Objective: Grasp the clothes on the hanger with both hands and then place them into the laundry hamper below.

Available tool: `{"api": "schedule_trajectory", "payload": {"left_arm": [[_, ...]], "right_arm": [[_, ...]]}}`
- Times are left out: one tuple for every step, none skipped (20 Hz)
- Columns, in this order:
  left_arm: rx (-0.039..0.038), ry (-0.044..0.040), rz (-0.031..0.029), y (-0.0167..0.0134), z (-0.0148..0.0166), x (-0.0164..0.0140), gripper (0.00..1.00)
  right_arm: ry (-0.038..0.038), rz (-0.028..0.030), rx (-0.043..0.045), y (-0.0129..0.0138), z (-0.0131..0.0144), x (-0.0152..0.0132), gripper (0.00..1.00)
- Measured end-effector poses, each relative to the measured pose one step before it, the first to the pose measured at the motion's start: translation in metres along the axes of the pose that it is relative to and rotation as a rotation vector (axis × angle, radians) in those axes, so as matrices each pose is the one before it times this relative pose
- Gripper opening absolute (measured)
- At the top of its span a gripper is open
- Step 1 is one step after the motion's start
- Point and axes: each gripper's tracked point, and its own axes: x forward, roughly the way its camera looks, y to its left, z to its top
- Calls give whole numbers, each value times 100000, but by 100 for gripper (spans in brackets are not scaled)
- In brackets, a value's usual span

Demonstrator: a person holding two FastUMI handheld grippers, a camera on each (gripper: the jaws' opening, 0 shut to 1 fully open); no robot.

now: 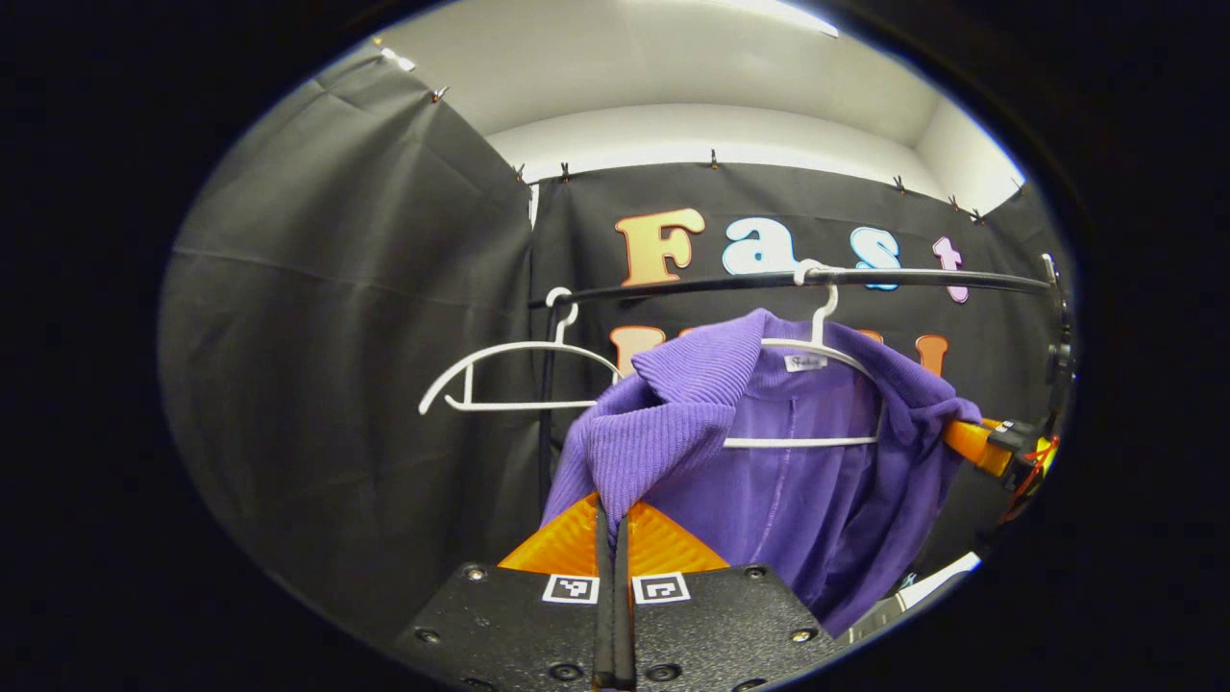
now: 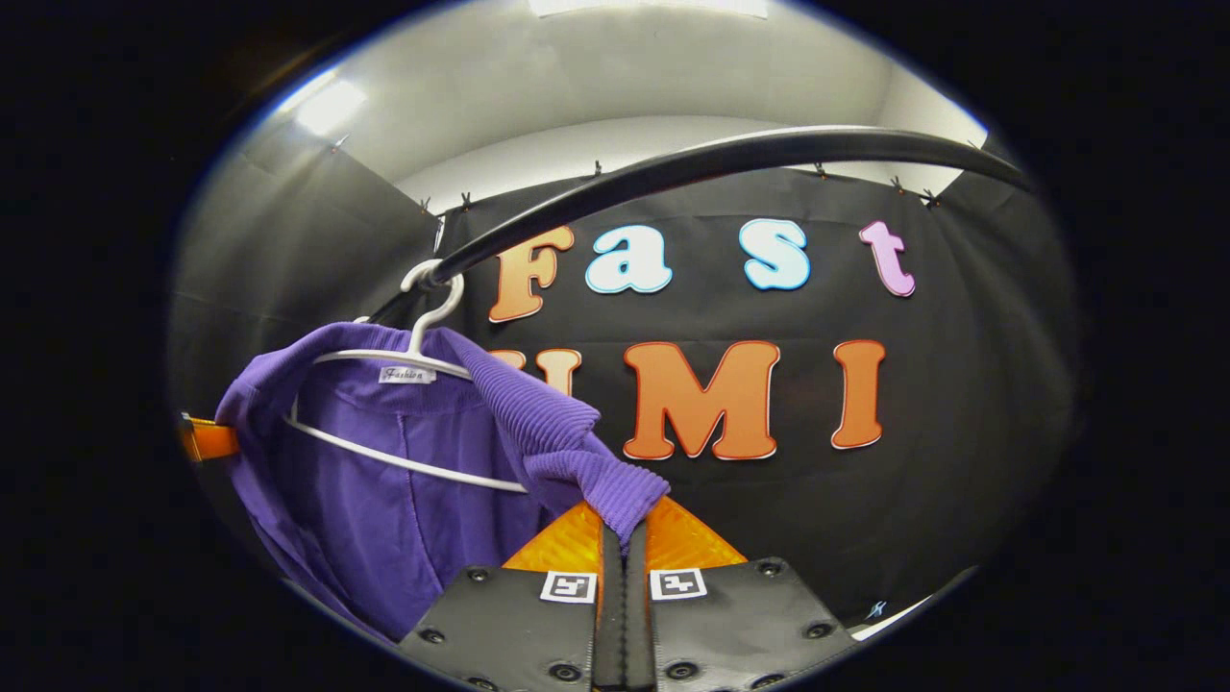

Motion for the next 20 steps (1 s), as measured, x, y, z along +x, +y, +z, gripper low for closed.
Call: {"api": "schedule_trajectory", "payload": {"left_arm": [[-190, -641, 459, 521, 558, 109, 0], [-596, -403, 430, 593, 596, 97, 0], [-709, -489, 772, 720, 576, 195, 0], [-501, -629, 651, 665, 531, 390, 0], [-605, -633, 482, 444, 554, 208, 0], [-954, -423, -34, 315, 372, 258, 0], [-1506, -136, -693, 127, 227, 196, 0], [-825, 153, -610, 72, 215, 162, 0], [235, -382, -42, 403, 340, 16, 0], [1090, -611, 616, 469, 416, 145, 0], [738, -952, 195, 249, 380, 453, 0], [151, -585, -108, 115, 318, 310, 0], [-47, -537, 71, 190, 153, 250, 0], [225, -238, 373, 265, 125, 215, 0], [1038, -557, 526, 247, 166, 217, 0], [1020, -730, 602, 289, 242, 291, 0], [172, -821, 355, 66, 184, 398, 0], [63, -370, -14, 0, 123, 178, 0], [264, -264, -221, -4, 86, 352, 0], [681, -330, -188, 102, 54, 405, 0]], "right_arm": [[-877, -1675, -578, -619, 604, 106, 7], [-398, -1332, -703, -564, 441, 168, 1], [-321, -986, -722, -513, 295, 150, 7], [-332, -746, -717, -444, 351, 228, 13], [-467, -715, -646, -333, 236, 221, 13], [-479, -703, -754, -250, 240, 256, 13], [-274, -741, -1041, -233, 180, 107, 13], [-216, -799, -937, -172, 321, -54, 7], [-535, -798, -961, -308, 378, 87, 13], [-844, -810, -1011, -280, 383, 209, 13], [-310, -958, -842, -357, 267, 166, 13], [-454, -693, -950, -277, 175, 262, 1], [-294, -602, -141, -301, 124, 190, 7], [-147, -572, -130, -376, 150, 227, 7], [-276, -743, -576, -255, 47, 234, 7], [-625, -816, -738, -307, 71, 287, 7], [-693, -842, -589, -328, 96, 176, 7], [-603, -1069, -951, -269, 123, 85, 7], [31, -1410, -1458, -320, -49, 120, 7], [-135, -1183, -1605, -307, 29, 98, 7]]}}
